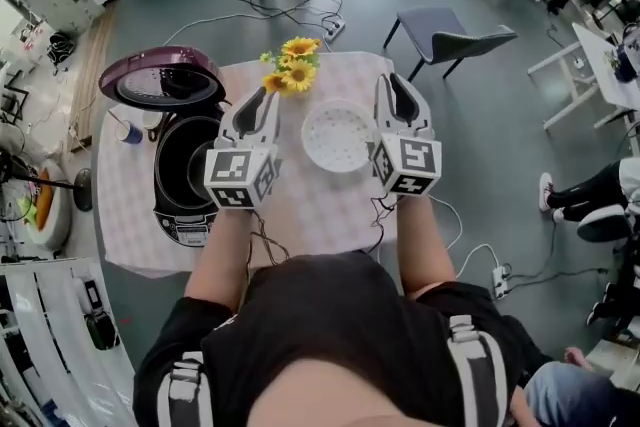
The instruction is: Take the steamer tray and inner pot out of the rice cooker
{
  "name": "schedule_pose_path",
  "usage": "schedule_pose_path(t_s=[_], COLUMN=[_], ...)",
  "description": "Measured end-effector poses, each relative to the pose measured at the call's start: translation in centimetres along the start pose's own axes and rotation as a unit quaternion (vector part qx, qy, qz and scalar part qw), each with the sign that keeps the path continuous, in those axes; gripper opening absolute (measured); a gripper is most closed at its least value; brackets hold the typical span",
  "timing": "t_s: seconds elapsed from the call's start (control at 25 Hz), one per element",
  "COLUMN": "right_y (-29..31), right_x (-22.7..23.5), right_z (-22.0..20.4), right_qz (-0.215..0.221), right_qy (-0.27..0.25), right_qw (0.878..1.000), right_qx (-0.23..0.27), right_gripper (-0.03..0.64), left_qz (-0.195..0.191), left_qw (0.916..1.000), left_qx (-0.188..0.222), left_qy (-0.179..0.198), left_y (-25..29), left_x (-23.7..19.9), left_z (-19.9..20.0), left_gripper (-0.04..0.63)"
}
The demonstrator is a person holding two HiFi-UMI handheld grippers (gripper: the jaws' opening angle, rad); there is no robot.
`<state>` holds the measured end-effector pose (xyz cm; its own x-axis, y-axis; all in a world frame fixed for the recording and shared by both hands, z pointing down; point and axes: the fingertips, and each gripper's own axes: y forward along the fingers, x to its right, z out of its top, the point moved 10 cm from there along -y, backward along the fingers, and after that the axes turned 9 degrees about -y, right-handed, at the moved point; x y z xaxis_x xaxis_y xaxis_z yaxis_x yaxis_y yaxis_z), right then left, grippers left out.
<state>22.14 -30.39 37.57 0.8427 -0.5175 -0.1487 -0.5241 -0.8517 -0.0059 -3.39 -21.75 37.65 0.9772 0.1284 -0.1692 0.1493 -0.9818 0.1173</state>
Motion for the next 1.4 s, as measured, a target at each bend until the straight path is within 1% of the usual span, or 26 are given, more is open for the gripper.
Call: schedule_pose_path(t_s=[0.08,0.16,0.2,0.28,0.4,0.56,0.68,0.88,0.96,1.08,1.24,1.4], right_y=[-1.7,-3.5,-4.4,-5.7,-6.0,-5.7,-5.5,-4.5,-4.0,-3.1,-2.6,-2.5], right_x=[-1.2,-2.8,-3.6,-4.9,-5.8,-6.1,-6.3,-6.4,-6.7,-7.6,-9.8,-12.7], right_z=[2.1,3.5,4.0,4.4,4.3,4.5,4.3,3.1,2.7,2.4,2.5,2.9], right_qz=[0.001,0.005,0.006,0.004,0.015,0.021,0.032,0.071,0.089,0.111,0.13,0.133], right_qy=[-0.002,-0.002,-0.006,-0.013,-0.001,0.001,0.008,0.014,0.017,0.017,0.014,0.006], right_qw=[1.0,0.999,0.999,0.999,0.999,0.999,0.998,0.997,0.995,0.993,0.991,0.991], right_qx=[0.021,0.033,0.038,0.047,0.049,0.048,0.046,0.036,0.035,0.031,0.03,0.022], right_gripper=[0.041,0.04,0.04,-0.003,-0.003,-0.003,-0.002,-0.003,-0.003,-0.003,-0.003,-0.003], left_qz=[0.005,0.008,0.009,0.014,0.024,0.043,0.061,0.089,0.099,0.104,0.111,0.1], left_qw=[0.9999,0.9996,0.9995,0.9994,0.9991,0.9979,0.9968,0.9951,0.9944,0.9942,0.9935,0.9943], left_qx=[0.013,0.021,0.025,0.03,0.035,0.048,0.048,0.039,0.035,0.027,0.023,0.035], left_qy=[0.01,0.016,0.016,0.011,0.002,0.007,0.018,0.018,0.012,-0.004,0.011,0.013], left_y=[-2.3,-4.6,-5.7,-7.6,-9.4,-10.6,-11.1,-11.2,-11.2,-11.3,-12.1,-13.5], left_x=[0.4,0.8,0.8,0.7,-0.2,-1.2,-1.6,-2.0,-2.1,-2.4,-3.6,-5.7], left_z=[1.5,2.2,2.4,2.5,2.4,2.7,2.8,2.5,2.2,1.7,1.6,2.3], left_gripper=[0.056,0.003,0.003,0.003,0.002,0.002,0.002,0.002,0.002,0.002,0.002,0.002])
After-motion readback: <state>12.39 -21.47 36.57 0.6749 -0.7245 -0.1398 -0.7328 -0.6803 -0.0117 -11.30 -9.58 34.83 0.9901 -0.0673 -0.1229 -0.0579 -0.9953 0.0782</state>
